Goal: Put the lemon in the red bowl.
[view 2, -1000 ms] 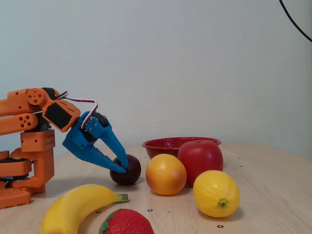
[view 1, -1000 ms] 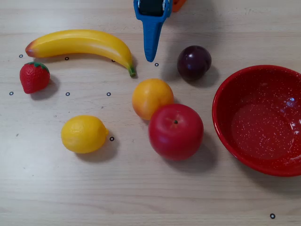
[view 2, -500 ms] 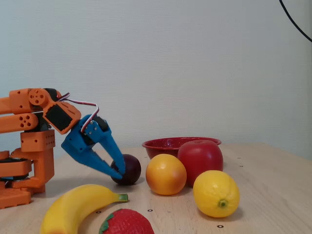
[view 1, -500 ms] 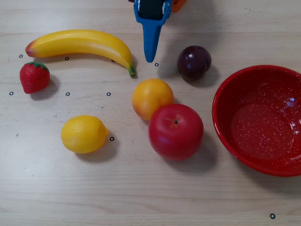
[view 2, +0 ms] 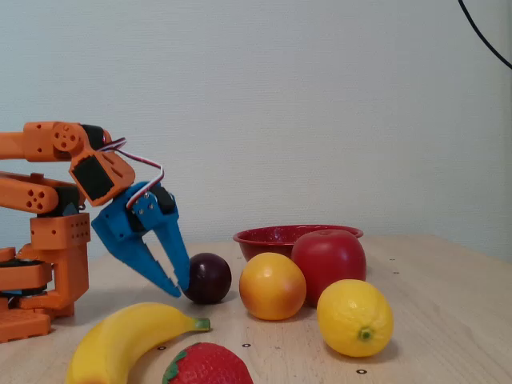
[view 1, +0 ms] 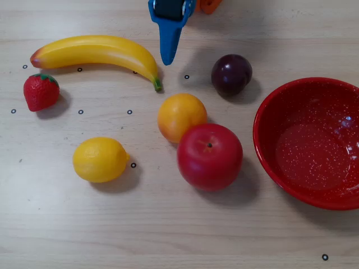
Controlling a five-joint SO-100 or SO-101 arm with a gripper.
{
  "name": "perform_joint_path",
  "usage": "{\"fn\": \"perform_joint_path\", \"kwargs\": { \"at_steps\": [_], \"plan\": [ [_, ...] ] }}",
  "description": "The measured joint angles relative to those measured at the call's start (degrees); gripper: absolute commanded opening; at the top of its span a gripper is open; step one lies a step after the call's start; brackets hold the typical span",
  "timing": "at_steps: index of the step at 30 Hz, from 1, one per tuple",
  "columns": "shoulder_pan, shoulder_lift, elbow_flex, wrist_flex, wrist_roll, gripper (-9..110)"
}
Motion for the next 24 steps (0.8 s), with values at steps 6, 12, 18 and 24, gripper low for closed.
{"fn": "perform_joint_path", "kwargs": {
  "at_steps": [6,12,18,24],
  "plan": [
    [-3.96,-11.95,-8.70,0.00,3.78,0],
    [-6.77,-24.96,-19.69,4.75,5.45,0],
    [-7.38,-37.09,-32.43,11.51,7.03,0],
    [-7.47,-45.88,-41.92,15.38,8.17,0]
  ]
}}
